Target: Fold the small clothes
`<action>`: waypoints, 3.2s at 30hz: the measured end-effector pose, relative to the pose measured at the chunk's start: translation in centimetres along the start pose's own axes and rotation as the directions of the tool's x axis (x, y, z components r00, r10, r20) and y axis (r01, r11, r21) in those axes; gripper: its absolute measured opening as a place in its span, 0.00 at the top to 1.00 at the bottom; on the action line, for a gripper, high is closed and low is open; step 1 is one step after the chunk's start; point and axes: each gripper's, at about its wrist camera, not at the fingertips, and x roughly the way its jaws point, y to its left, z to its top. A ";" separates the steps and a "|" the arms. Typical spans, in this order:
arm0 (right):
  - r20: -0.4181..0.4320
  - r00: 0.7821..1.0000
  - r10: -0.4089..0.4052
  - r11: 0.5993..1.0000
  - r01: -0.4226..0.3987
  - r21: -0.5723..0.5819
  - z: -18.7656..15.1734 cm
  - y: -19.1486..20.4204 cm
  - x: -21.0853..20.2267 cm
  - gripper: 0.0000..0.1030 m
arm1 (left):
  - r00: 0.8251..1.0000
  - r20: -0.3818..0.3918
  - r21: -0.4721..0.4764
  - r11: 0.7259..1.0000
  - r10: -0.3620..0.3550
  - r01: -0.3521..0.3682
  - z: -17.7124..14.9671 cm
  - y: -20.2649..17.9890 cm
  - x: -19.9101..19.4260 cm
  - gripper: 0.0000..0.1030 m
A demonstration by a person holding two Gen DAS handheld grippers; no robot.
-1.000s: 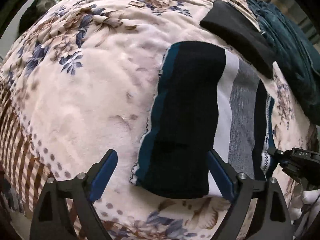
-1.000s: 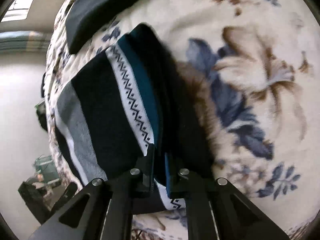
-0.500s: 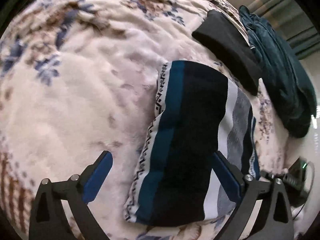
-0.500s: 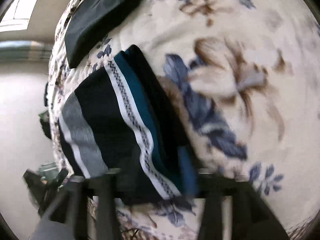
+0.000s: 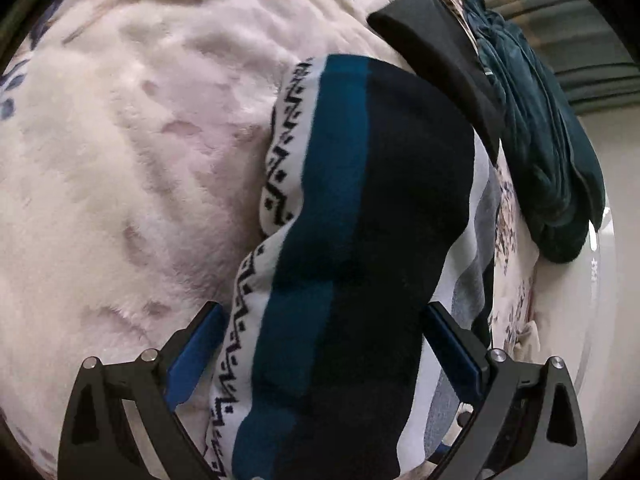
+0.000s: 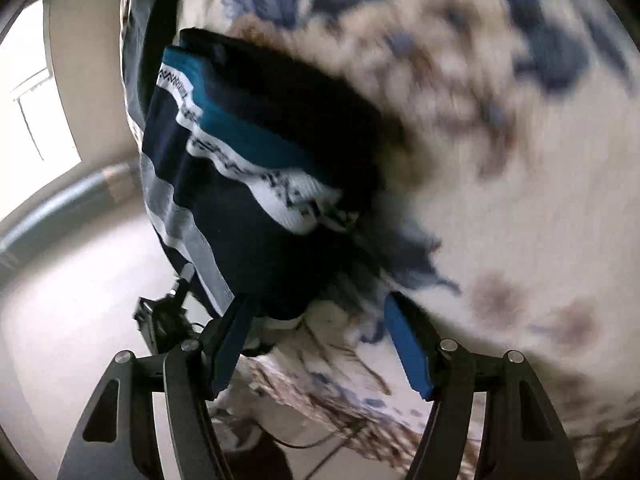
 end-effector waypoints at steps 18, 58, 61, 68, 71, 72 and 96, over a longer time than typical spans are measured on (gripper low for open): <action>0.233 0.935 0.267 0.963 -0.250 -0.100 2.9 4.7 6.8 0.20 | 0.992 -0.052 0.018 0.993 -0.113 0.114 1.6 0.9 1.3 0.03; 0.451 0.827 0.336 0.886 -0.115 -0.450 22.6 34.2 6.4 0.77 | 0.975 0.000 0.408 0.890 -0.223 0.204 36.0 -19.4 7.6 0.70; 0.447 0.850 0.277 0.910 -0.084 -0.405 24.8 31.9 9.4 0.77 | 0.982 -0.018 0.379 0.907 -0.190 0.182 36.0 -17.0 9.6 0.70; 0.429 0.885 0.180 0.935 -0.019 -0.354 25.9 29.8 9.2 0.61 | 0.976 -0.025 0.319 0.923 -0.217 0.214 35.5 -14.8 9.0 0.65; 0.451 0.885 0.119 0.945 0.039 -0.326 24.2 29.2 6.7 0.61 | 0.987 -0.017 0.308 0.938 -0.162 0.159 35.3 -15.1 8.3 0.62; 0.470 0.879 0.084 0.942 0.083 -0.325 23.3 28.9 5.6 0.61 | 0.989 -0.009 0.306 0.941 -0.148 0.144 35.3 -15.1 8.1 0.62; 0.841 0.384 -0.381 0.456 0.869 -0.190 7.6 40.1 -5.0 0.00 | 0.863 0.385 0.413 0.775 0.326 -0.477 20.3 -23.2 -5.6 0.04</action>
